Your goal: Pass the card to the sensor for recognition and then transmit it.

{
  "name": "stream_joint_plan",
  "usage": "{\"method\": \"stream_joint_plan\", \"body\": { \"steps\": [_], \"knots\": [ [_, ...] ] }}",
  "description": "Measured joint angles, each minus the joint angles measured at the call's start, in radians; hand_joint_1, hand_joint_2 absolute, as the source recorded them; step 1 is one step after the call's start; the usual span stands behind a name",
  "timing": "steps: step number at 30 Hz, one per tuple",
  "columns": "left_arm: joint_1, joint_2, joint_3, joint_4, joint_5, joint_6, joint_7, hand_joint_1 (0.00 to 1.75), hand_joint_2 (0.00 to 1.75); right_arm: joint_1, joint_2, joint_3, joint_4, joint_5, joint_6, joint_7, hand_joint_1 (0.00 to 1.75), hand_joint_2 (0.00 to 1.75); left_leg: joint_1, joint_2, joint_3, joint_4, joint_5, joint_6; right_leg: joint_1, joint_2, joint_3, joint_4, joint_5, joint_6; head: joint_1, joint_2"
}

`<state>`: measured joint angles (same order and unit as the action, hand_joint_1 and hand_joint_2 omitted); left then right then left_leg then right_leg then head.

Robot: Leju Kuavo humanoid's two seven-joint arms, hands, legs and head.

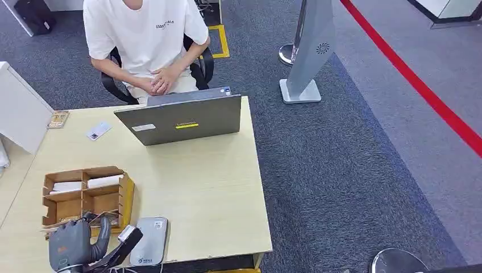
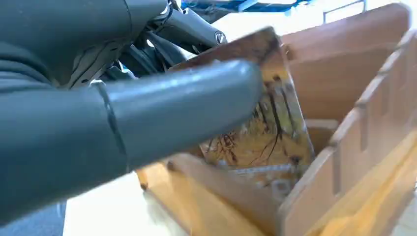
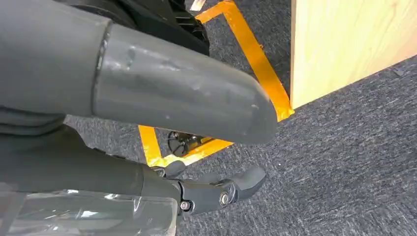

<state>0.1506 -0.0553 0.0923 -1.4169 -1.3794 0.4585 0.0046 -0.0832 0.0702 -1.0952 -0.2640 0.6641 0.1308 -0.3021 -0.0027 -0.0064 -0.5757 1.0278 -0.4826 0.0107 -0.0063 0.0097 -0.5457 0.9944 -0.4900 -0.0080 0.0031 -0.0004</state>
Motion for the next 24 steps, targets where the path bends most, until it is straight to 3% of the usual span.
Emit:
{"method": "stream_joint_plan", "body": {
  "steps": [5, 9, 14, 24],
  "knots": [
    [0.009, 0.080, -0.117, -0.187, 0.007, -0.162, 0.040, 1.75, 0.00, 0.004, 0.000, -0.021, 0.000, -0.009, 0.004, -0.002, 0.00, 0.00, 0.000, 0.000, 0.000, 0.001, 0.000, 0.000, 0.000, 0.000, 0.000, 0.000, 0.000, 0.000, 0.000, 0.000],
    [-0.019, 0.169, -0.210, -0.335, 0.046, -0.228, 0.027, 1.75, 0.00, 0.006, 0.000, -0.042, -0.001, -0.010, 0.004, -0.004, 0.00, 0.00, 0.001, 0.000, 0.000, 0.001, 0.000, 0.000, 0.000, 0.000, 0.000, 0.000, 0.000, 0.000, 0.000, 0.000],
    [-0.072, 0.256, -0.288, -0.464, 0.077, -0.266, 0.011, 1.75, 0.00, 0.008, 0.000, -0.058, -0.001, -0.010, 0.003, -0.007, 0.00, 0.00, 0.001, 0.000, 0.000, 0.001, 0.000, -0.001, 0.000, 0.000, 0.000, 0.000, 0.000, 0.000, 0.000, 0.000],
    [-0.100, 0.322, -0.348, -0.539, 0.106, -0.260, -0.015, 1.75, 0.00, 0.009, 0.000, -0.068, -0.001, -0.009, 0.003, -0.011, 0.00, 0.00, 0.001, 0.000, 0.000, 0.001, 0.000, -0.001, 0.000, 0.000, 0.000, 0.000, 0.000, 0.000, 0.000, 0.000]
  ]
}}
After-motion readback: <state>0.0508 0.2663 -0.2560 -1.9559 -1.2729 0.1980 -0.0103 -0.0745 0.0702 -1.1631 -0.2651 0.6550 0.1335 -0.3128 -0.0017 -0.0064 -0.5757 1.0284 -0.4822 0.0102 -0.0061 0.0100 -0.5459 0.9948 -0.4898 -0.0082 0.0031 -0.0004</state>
